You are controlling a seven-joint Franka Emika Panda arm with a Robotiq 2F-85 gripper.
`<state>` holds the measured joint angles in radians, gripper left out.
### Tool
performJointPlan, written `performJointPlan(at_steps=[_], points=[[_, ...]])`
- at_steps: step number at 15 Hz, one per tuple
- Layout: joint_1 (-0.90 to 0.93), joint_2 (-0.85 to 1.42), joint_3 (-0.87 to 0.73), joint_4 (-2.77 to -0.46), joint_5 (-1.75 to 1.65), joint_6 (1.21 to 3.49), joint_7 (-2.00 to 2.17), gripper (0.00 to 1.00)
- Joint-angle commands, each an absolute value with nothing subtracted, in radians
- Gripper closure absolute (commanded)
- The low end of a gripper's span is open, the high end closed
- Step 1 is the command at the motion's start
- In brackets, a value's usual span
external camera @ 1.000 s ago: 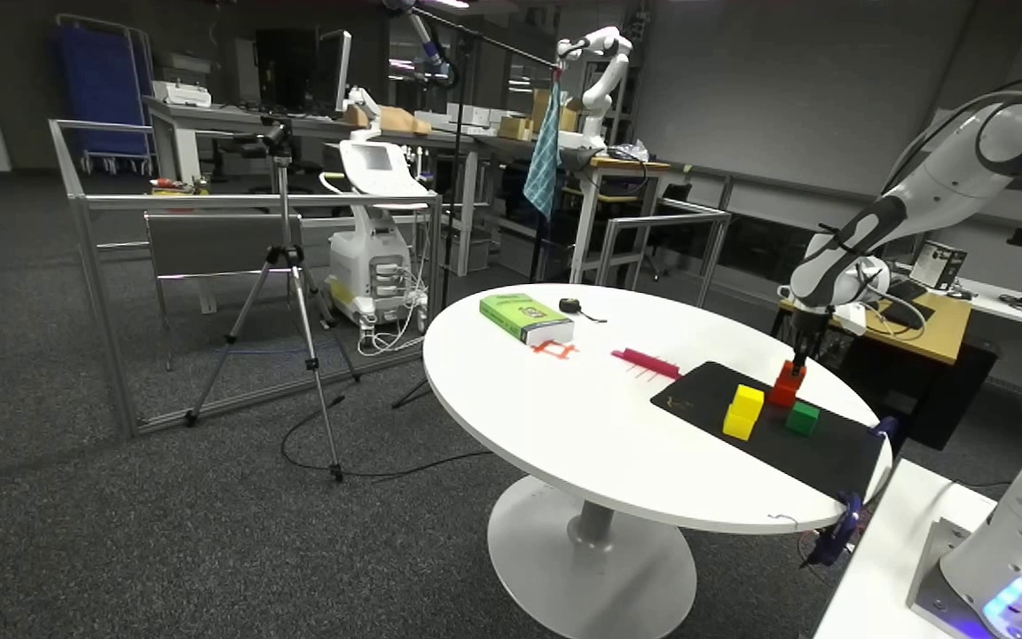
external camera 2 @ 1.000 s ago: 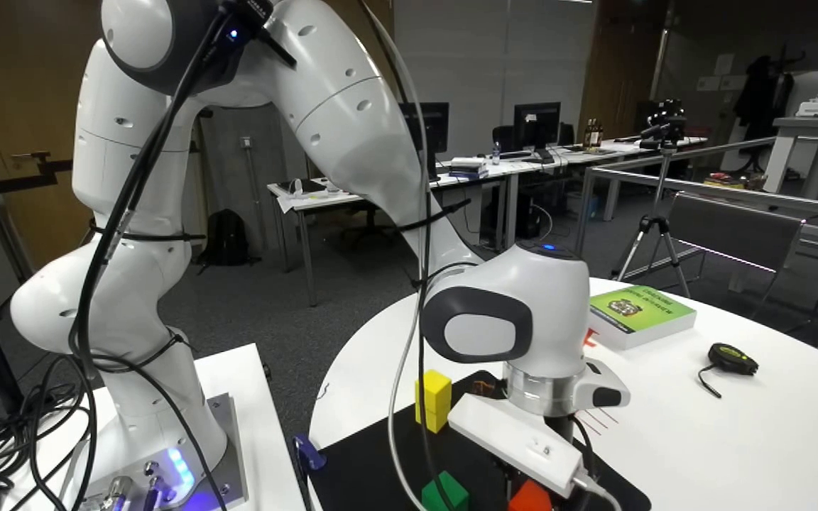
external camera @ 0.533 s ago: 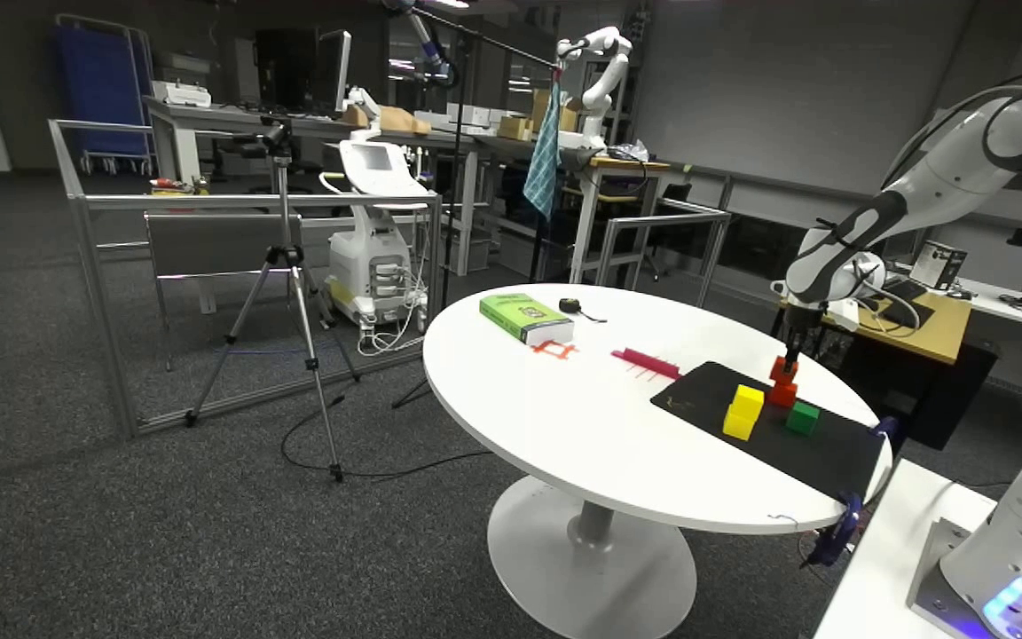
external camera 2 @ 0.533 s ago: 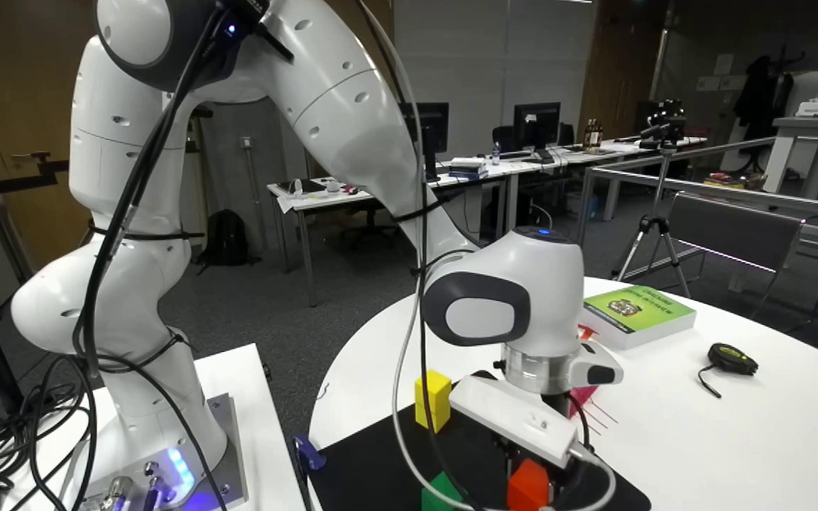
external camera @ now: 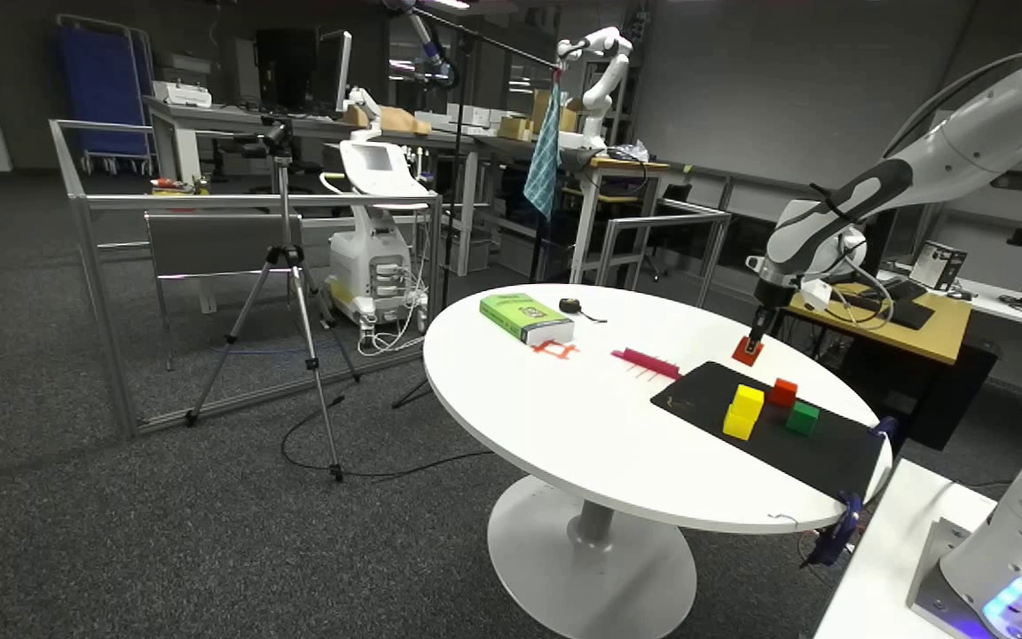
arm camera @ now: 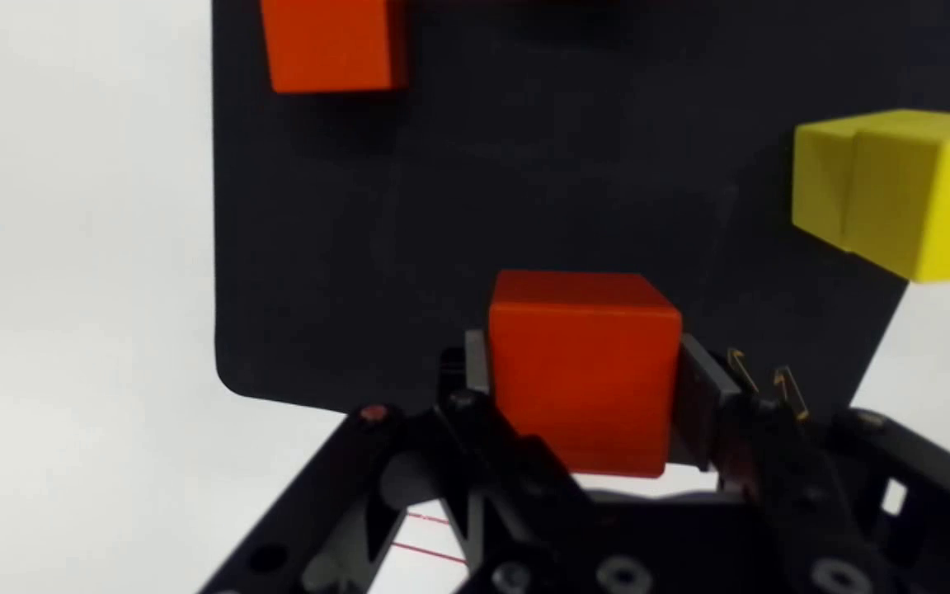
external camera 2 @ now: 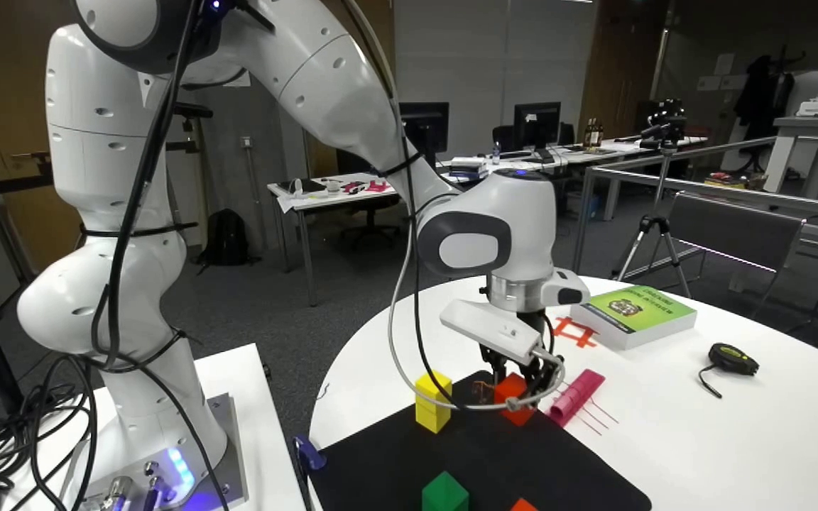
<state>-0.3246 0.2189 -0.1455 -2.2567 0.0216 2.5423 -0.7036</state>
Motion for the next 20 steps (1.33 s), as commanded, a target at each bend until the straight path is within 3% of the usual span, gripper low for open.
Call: performJointPlan(at_steps=[1,9,10,12,13,20], points=[[-0.291,0.238,-0.141,-2.238,0.044,2.558,-0.600,0.69],[-0.289,0.310,-0.147,-2.232,-0.039,2.591,-0.437,0.69],[-0.291,0.322,-0.147,-2.229,-0.043,2.591,-0.430,0.44],[-0.291,0.329,-0.145,-2.229,-0.042,2.591,-0.430,0.44],[-0.291,0.328,-0.144,-2.229,-0.042,2.591,-0.430,0.69],[-0.291,0.380,-0.147,-2.210,-0.055,2.614,-0.422,0.69]])
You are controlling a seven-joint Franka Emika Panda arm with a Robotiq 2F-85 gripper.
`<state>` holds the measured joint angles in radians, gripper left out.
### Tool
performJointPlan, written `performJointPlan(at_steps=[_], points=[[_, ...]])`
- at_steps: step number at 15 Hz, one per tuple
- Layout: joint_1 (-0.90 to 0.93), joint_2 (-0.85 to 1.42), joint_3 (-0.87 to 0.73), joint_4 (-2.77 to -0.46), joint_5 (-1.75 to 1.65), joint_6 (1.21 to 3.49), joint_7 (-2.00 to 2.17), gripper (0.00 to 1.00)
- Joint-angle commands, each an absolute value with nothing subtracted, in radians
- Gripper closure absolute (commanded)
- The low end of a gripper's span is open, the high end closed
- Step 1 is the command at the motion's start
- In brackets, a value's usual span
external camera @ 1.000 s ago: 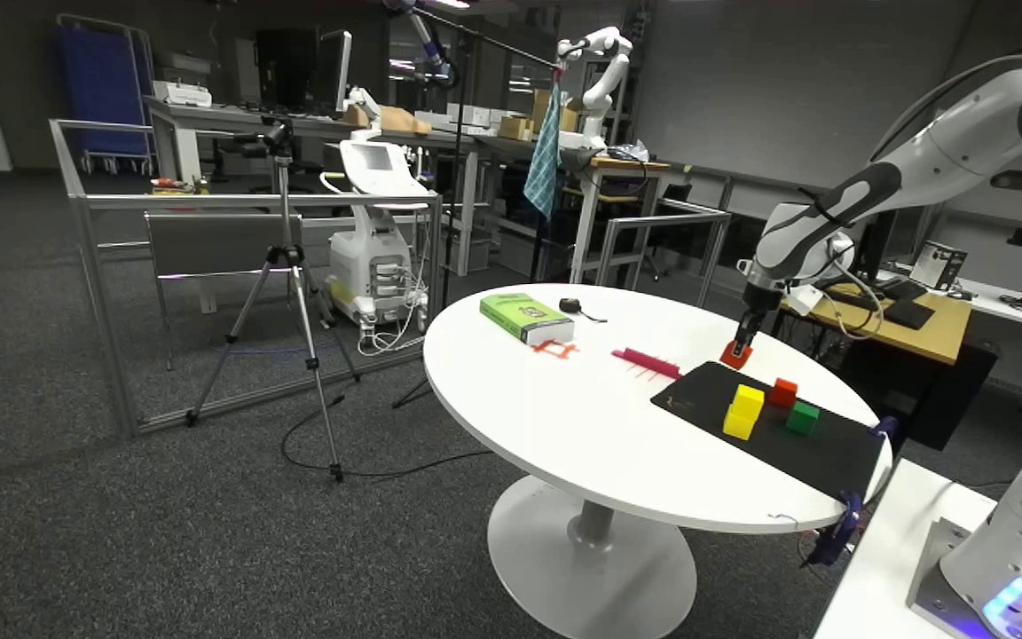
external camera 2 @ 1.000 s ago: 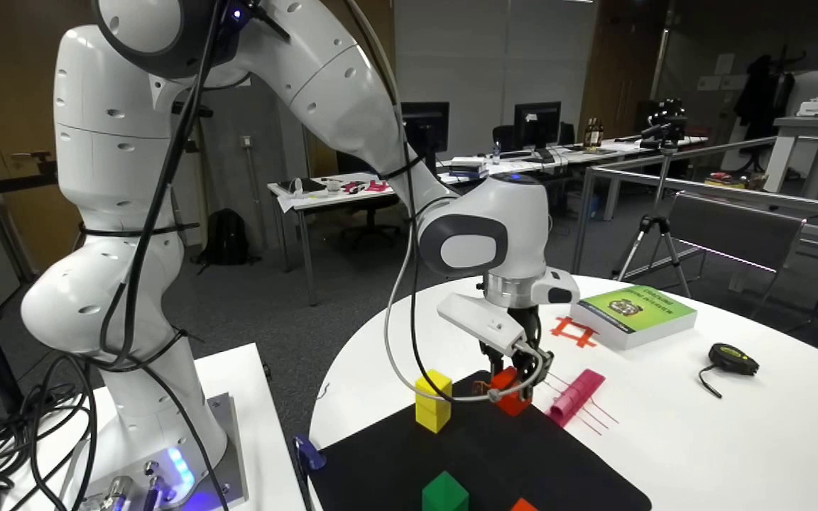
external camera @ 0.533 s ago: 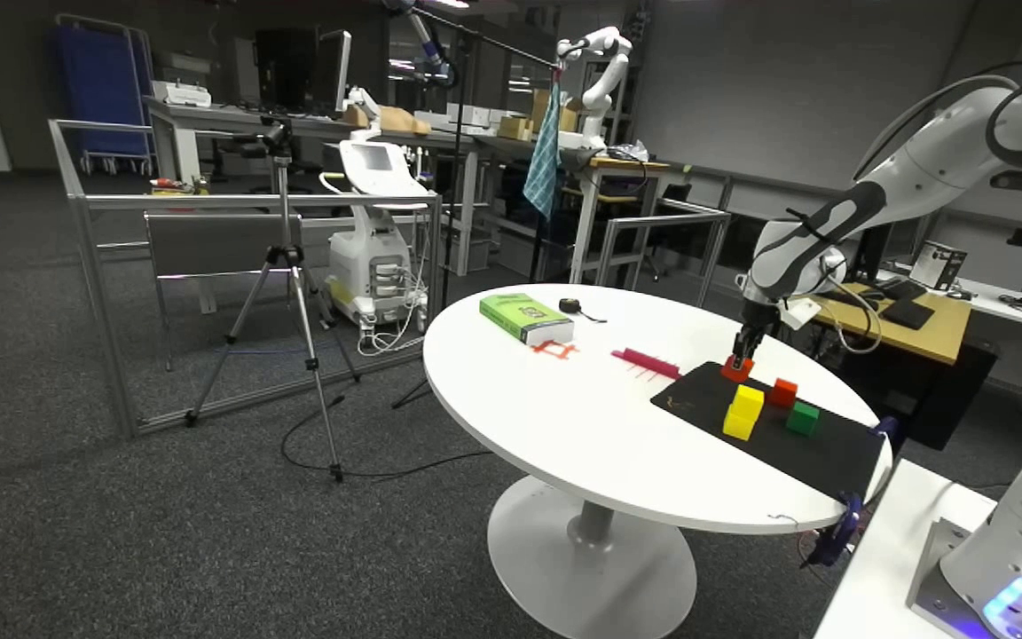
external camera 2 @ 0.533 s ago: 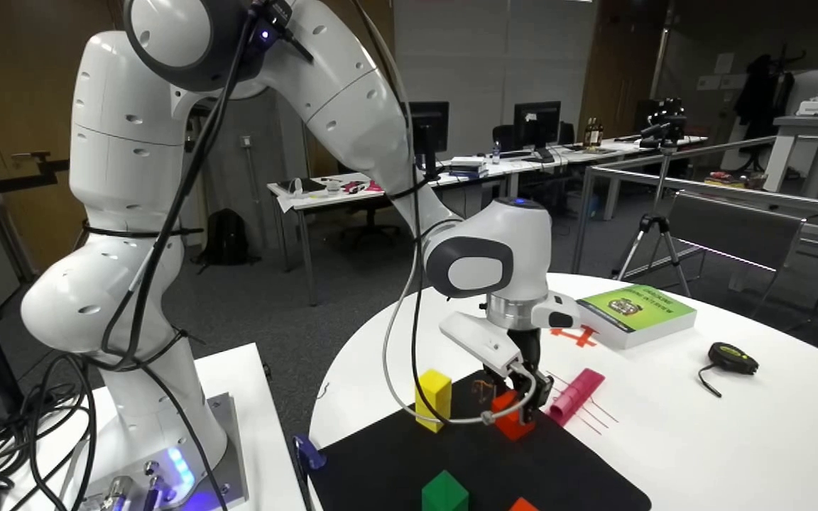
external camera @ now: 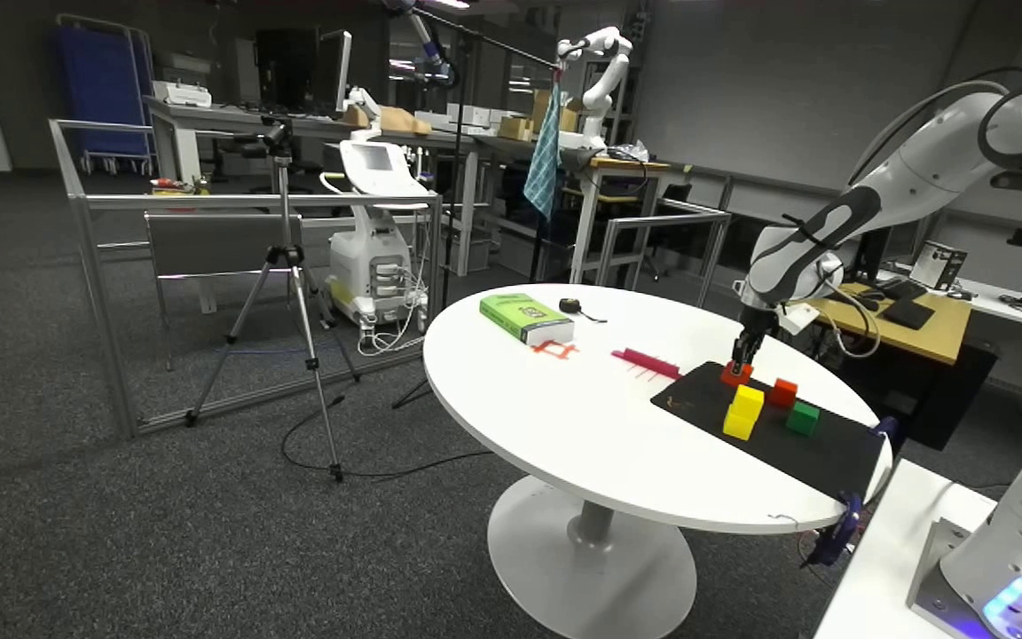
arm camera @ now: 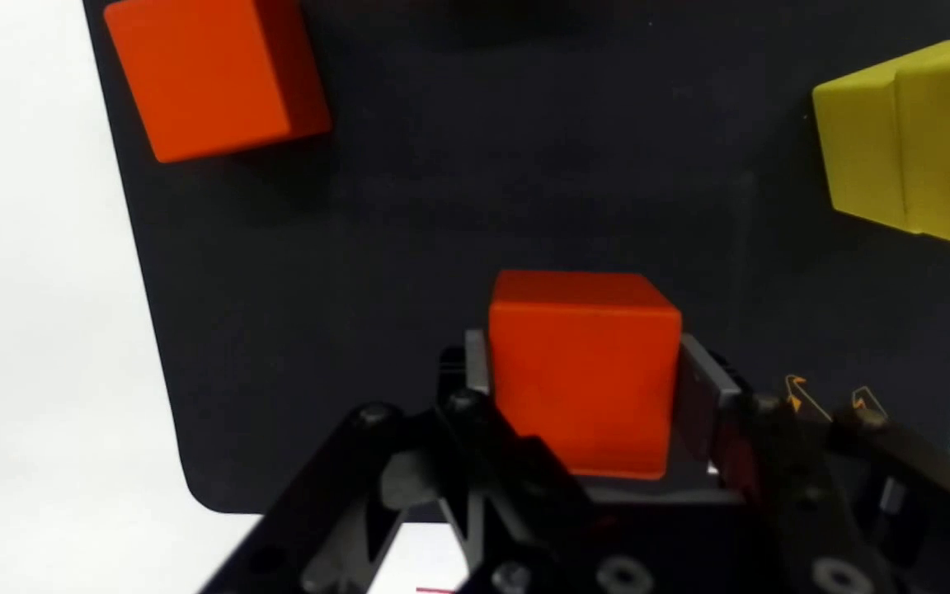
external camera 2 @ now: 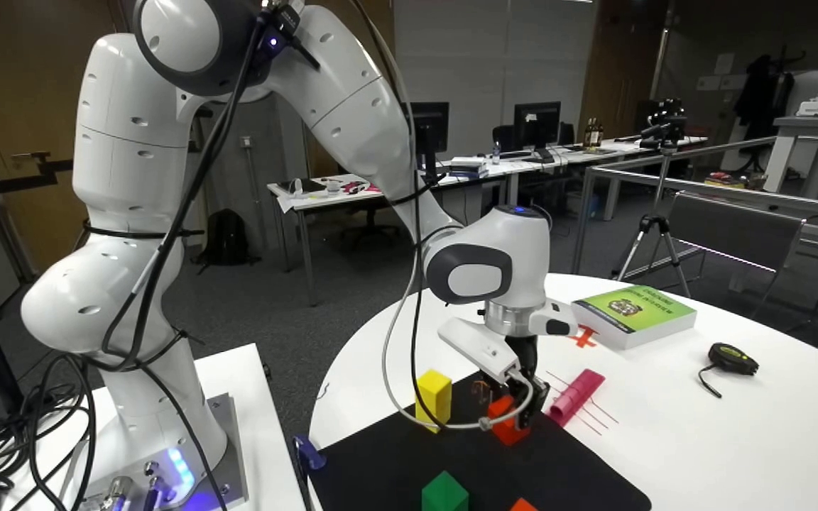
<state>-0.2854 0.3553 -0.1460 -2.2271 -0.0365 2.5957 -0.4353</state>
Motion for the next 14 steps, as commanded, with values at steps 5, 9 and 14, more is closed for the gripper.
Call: performJointPlan(at_steps=[5,9,14], points=[[-0.288,0.417,-0.153,-2.196,-0.080,2.638,-0.421,0.69],[-0.285,0.452,-0.165,-2.165,-0.126,2.653,-0.417,0.69],[-0.289,0.491,-0.164,-2.137,-0.140,2.656,-0.406,0.69]])
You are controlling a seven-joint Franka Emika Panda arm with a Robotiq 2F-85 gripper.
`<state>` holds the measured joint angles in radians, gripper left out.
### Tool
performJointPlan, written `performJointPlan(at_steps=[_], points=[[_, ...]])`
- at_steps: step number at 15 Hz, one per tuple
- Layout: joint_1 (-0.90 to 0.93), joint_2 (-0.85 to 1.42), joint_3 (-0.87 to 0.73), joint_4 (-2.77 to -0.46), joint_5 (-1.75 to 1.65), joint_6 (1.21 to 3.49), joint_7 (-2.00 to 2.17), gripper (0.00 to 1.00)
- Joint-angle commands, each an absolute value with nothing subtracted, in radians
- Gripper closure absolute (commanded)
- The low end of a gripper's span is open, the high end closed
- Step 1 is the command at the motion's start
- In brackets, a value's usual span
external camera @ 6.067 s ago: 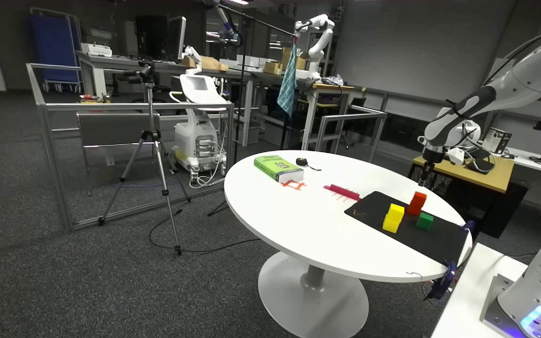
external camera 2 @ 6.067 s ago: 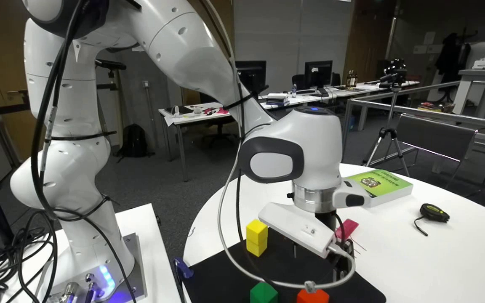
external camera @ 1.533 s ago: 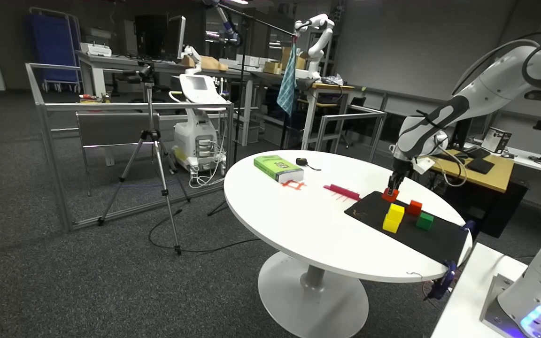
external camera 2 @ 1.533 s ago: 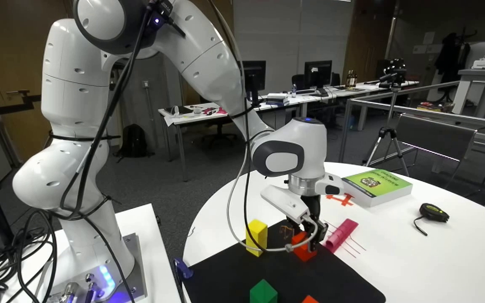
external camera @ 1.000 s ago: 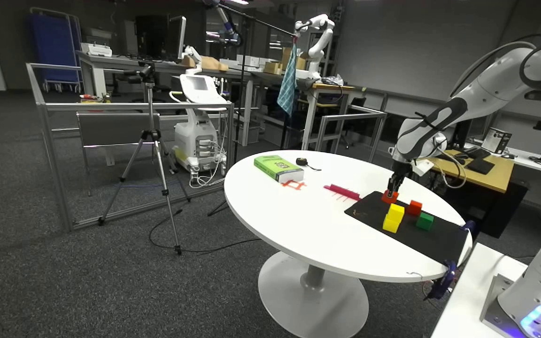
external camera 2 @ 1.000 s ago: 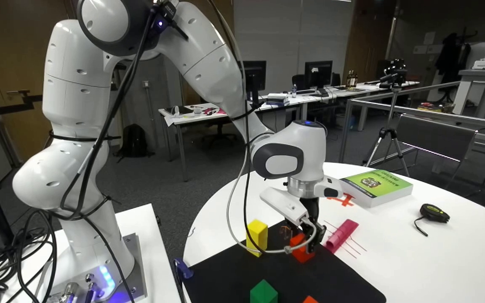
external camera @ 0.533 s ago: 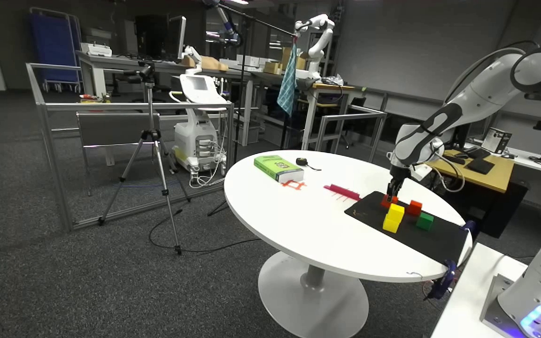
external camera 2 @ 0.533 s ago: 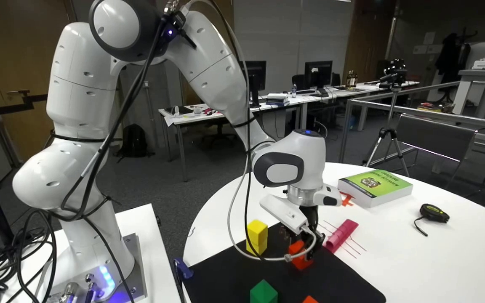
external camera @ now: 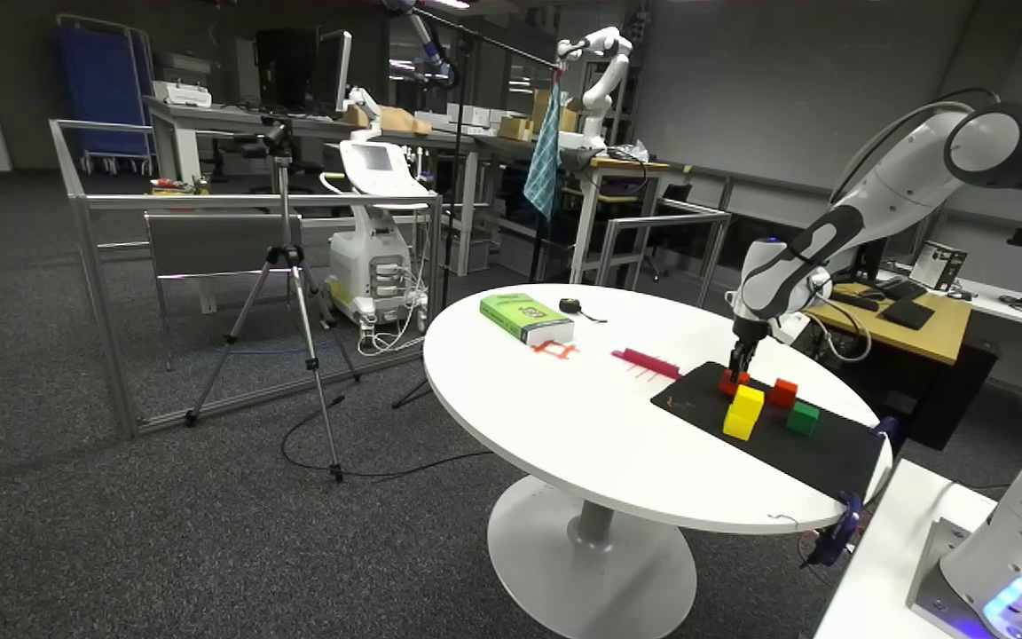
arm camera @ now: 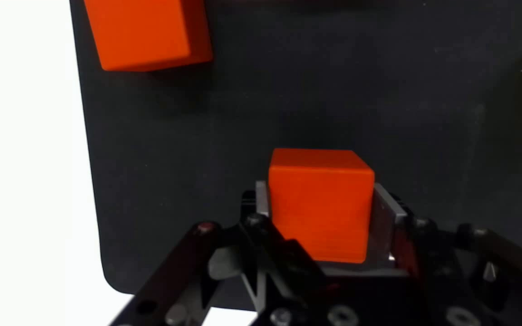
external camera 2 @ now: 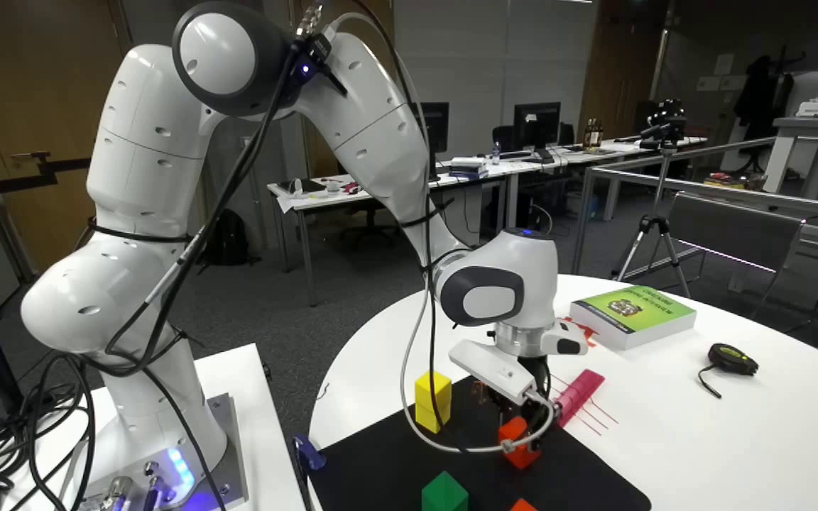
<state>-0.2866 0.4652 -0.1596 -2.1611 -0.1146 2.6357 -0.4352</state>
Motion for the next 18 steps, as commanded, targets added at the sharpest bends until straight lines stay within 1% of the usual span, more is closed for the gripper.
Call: performJointPlan(at_steps=[1,6,7,8,10,11,18], points=[[-0.290,0.496,-0.161,-2.135,-0.136,2.657,-0.405,0.69],[-0.290,0.519,-0.156,-2.127,-0.139,2.659,-0.408,0.69],[-0.288,0.518,-0.157,-2.125,-0.139,2.656,-0.406,0.30],[-0.286,0.516,-0.157,-2.127,-0.138,2.658,-0.401,0.18],[-0.286,0.509,-0.158,-2.134,-0.140,2.654,-0.401,0.04],[-0.286,0.499,-0.159,-2.140,-0.141,2.651,-0.402,0.00],[-0.309,0.395,-0.195,-2.215,-0.189,2.635,-0.451,0.00]])
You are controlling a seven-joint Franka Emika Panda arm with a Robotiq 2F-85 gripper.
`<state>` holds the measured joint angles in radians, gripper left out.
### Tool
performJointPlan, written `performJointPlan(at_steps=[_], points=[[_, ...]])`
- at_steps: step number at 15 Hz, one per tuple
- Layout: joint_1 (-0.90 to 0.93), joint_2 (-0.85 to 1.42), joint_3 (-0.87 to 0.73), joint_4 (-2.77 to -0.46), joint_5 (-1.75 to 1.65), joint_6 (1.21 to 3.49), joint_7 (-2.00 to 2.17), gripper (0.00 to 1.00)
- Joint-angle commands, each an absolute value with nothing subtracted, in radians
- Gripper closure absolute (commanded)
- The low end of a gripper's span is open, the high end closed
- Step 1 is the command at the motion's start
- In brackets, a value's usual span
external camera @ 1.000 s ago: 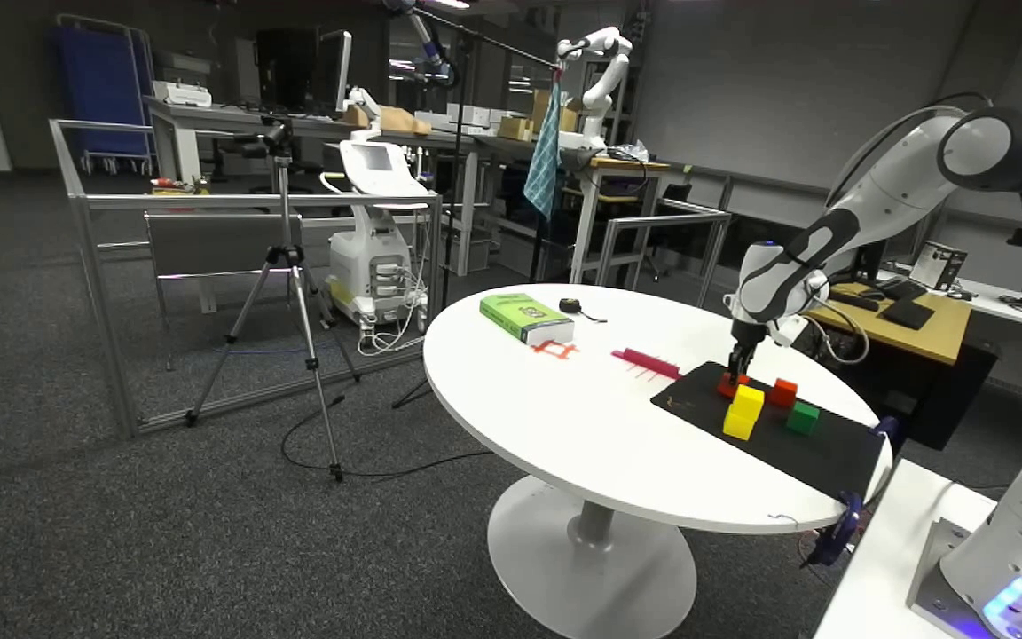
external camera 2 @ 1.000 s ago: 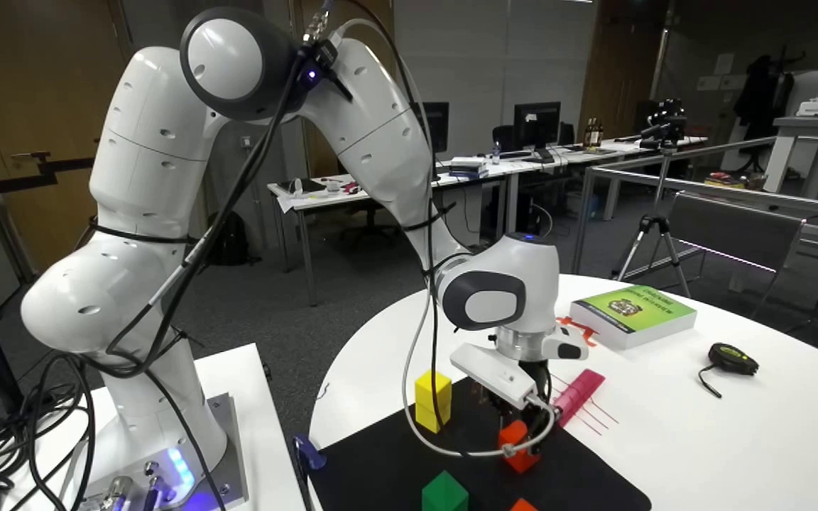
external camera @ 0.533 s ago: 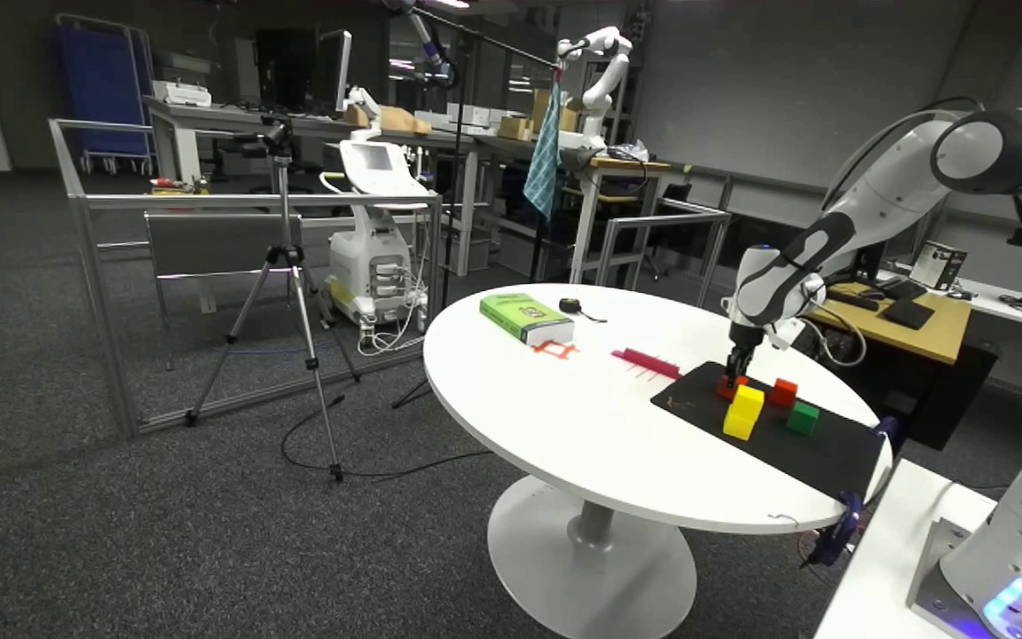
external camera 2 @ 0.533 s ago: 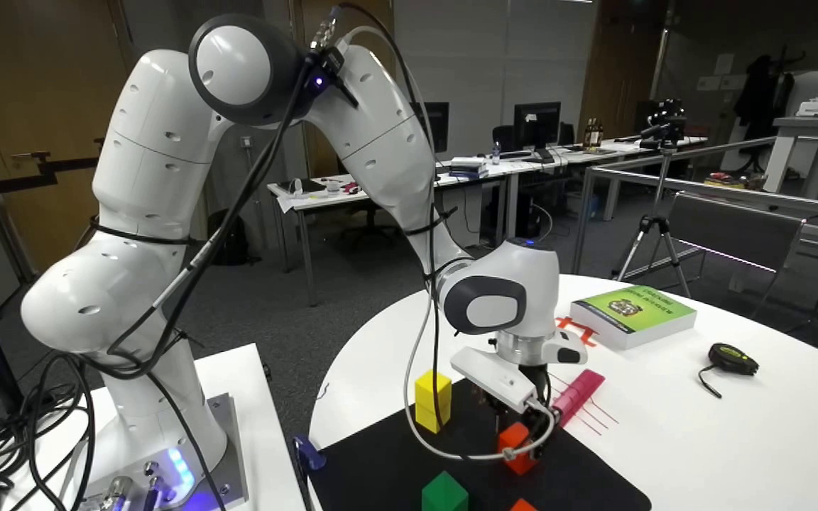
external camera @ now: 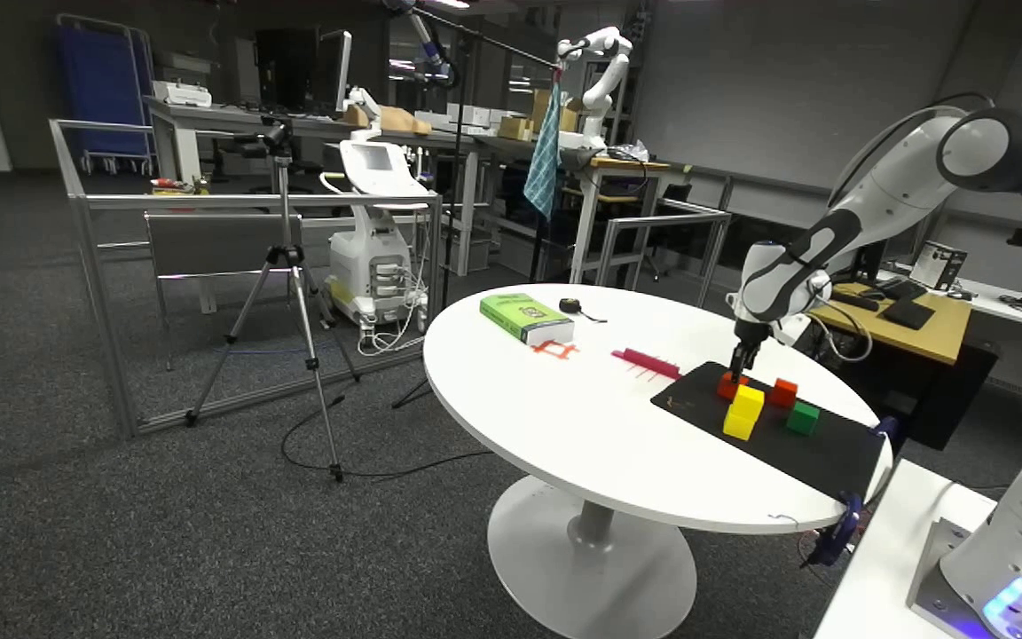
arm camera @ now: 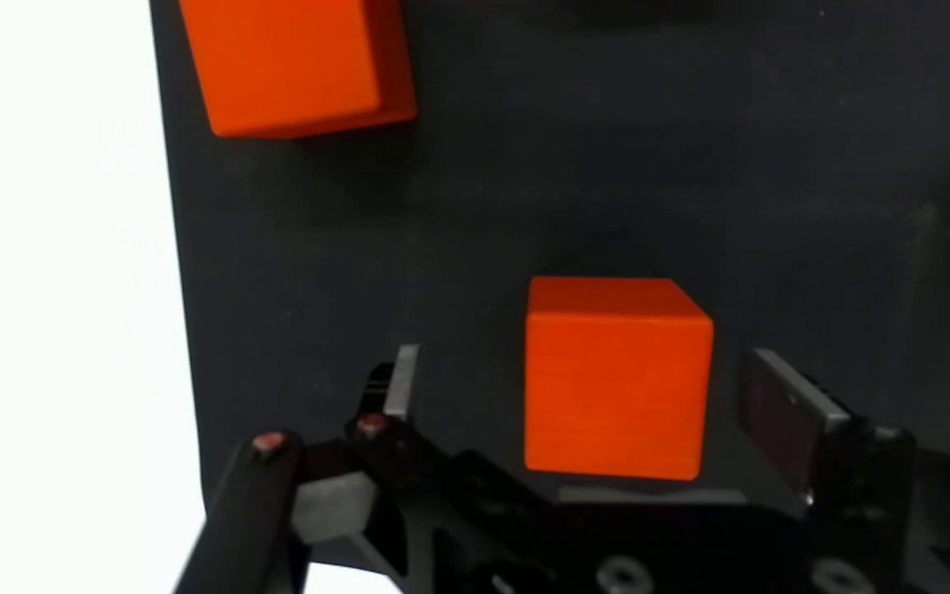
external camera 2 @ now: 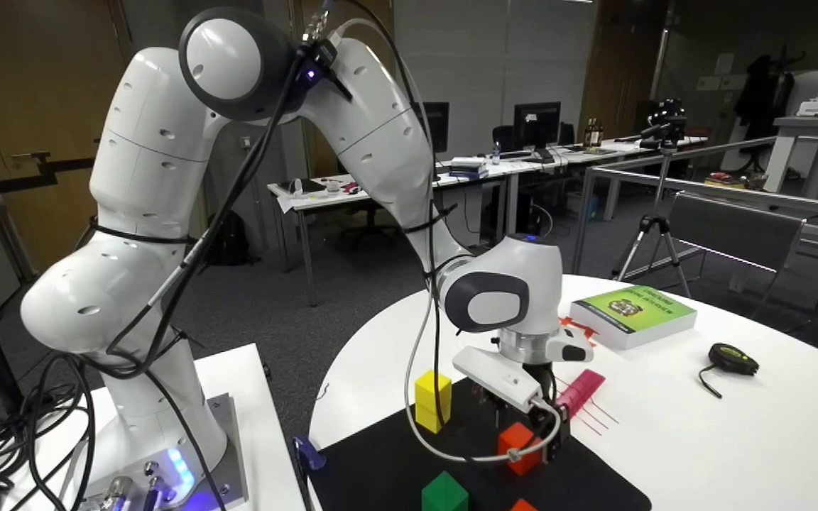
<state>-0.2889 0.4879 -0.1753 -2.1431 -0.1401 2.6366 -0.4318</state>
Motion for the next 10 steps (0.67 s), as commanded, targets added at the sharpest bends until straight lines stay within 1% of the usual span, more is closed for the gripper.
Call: performJointPlan(at_steps=[1,6,10], points=[[-0.316,0.376,-0.203,-2.228,-0.200,2.631,-0.463,0.00],[-0.375,0.288,-0.231,-2.288,-0.239,2.615,-0.589,0.00],[-0.427,0.282,-0.241,-2.269,-0.229,2.578,-0.750,0.00]])
